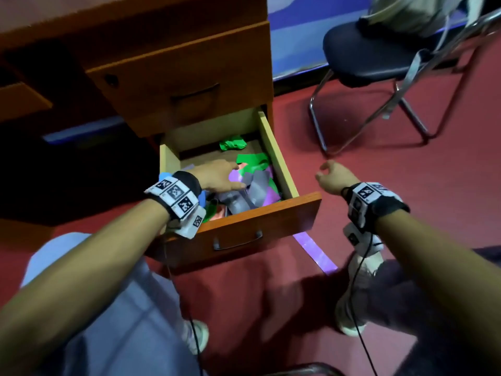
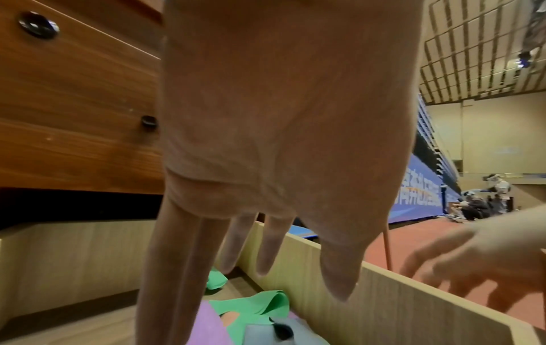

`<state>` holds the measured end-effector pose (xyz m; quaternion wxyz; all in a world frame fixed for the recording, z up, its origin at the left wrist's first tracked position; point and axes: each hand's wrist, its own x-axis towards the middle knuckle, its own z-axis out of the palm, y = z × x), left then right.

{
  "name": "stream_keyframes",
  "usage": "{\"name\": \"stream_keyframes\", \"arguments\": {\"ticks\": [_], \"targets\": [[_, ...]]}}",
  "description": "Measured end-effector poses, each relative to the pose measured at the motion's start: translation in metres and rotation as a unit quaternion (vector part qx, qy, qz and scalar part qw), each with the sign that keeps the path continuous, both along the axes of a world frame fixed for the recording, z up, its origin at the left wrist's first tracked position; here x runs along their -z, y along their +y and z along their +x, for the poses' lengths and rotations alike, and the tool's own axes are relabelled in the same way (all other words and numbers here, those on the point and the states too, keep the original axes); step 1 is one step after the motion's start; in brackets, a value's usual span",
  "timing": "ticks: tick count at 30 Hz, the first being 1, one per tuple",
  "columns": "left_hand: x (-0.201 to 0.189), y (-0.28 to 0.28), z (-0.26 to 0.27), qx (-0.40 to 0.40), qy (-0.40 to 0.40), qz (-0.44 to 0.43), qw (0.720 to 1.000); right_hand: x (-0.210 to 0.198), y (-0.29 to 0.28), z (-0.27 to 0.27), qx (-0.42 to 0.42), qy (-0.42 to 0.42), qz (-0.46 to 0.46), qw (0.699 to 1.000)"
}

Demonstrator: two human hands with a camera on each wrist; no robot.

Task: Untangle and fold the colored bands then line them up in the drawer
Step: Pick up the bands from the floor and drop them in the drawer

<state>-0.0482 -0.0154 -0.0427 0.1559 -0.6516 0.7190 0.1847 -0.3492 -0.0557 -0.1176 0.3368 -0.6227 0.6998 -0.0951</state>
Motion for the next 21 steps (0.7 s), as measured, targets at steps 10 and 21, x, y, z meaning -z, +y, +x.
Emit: {"name": "stream_keyframes", "arguments": {"ticks": [10,21], "targets": [[-0.007,0.007,-0.022,0.05,-0.002,0.024,0.998,0.252,0.037,-0.023,-0.065,0.092,0.234,0.966],[-0.004,0.001,-0.039,0.041,0.044,0.045,0.997,0.279,0.075,0.006,0.026,-0.002,0.258,0.966]]}}
